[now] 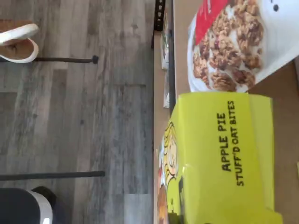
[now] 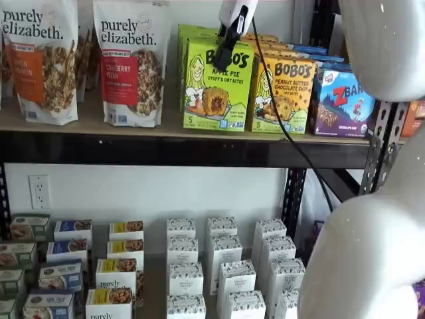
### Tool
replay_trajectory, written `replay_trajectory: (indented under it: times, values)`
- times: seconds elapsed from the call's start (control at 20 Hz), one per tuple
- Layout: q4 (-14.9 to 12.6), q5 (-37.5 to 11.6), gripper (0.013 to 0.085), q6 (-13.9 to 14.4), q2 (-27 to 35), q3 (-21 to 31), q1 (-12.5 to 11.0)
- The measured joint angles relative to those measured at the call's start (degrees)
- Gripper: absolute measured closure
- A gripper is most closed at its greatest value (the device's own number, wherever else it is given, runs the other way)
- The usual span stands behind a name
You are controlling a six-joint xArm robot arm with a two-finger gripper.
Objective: Pick the green box on the top shelf, the fourth from the left
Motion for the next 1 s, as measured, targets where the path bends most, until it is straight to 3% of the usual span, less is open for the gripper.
replay_trajectory:
  times: [0.55,1.0]
  values:
    - [0.9,2.9,0.065,-0.1,-2.9,1.5,-0.8]
    - [1.3,5.4,0.065,-1.6,-5.7,3.3,-2.8]
